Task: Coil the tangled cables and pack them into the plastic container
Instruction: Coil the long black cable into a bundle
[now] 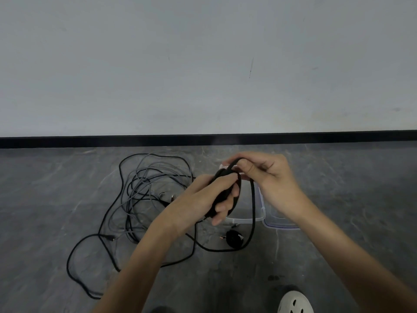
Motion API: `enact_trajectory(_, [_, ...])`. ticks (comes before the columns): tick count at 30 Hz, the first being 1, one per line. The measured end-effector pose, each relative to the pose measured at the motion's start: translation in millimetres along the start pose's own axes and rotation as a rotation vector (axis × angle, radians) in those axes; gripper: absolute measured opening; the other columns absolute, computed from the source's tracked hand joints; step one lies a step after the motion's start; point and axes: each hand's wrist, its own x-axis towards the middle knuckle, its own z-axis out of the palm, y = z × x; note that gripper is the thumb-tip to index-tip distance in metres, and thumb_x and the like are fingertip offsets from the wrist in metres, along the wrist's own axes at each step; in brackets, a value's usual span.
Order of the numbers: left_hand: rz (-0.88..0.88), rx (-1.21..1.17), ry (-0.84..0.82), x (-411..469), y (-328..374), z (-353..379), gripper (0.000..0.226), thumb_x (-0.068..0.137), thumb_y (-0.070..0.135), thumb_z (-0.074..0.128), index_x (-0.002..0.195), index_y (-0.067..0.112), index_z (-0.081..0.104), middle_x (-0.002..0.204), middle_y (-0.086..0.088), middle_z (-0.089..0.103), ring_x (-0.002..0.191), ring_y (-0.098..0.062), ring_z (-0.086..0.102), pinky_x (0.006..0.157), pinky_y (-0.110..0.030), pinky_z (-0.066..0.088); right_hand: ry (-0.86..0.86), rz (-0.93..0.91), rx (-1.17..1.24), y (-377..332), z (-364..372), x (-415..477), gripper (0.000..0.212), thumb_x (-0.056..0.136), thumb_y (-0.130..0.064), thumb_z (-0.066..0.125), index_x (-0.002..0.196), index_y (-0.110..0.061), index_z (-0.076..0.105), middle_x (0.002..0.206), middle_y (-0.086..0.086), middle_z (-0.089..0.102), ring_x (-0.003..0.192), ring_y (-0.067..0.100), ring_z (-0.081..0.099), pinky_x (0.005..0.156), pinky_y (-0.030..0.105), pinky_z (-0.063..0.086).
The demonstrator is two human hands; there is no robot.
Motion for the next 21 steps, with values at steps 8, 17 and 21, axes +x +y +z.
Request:
enact_trajectory(8, [-0.033, -0.002, -0.006, -0.1, 0.6, 3.7, 0.041, 0.095, 0.048, 0.043, 0.073, 0.015, 0.054, 0.047, 0.004, 0.035, 0.036, -0.013, 0.040, 0.051, -0.018, 0.041, 0.020, 0.088, -0.049, 3.0, -0.1, 1.0, 0.020, 0.095, -0.008, 0.052, 0.092, -0.011, 0.072, 0.084, 0.001, 0.075, 0.084, 0.017, 0.071, 0.080, 0.035, 0.058])
enact_trajectory(17, [0.059, -0.096, 0.059, 0.3, -2.4, 0.1, 0.034, 0.096, 0.039, 0.043, 0.069, 0.020, 0.052, 0.051, 0.005, 0.033, 0.036, -0.011, 0.036, 0.047, -0.016, 0.036, -0.099, 0.106, -0.160, 4.7, 8.4, -0.8, 0.025, 0.100, -0.016, 0.041, 0.104, -0.011, 0.066, 0.094, 0.018, 0.069, 0.089, 0.032, 0.065, 0.080, 0.038, 0.055])
enact_trajectory(21, [0.112, -0.172, 0.104, 3.0, -2.5, -0.4, 0.033, 0.096, 0.036, 0.042, 0.069, 0.018, 0.051, 0.049, 0.008, 0.034, 0.034, -0.008, 0.034, 0.045, -0.015, 0.036, -0.139, 0.186, -0.195, 2.8, 8.2, -4.0, 0.031, 0.102, -0.020, 0.034, 0.099, -0.008, 0.063, 0.081, 0.005, 0.066, 0.075, 0.016, 0.062, 0.072, 0.030, 0.054])
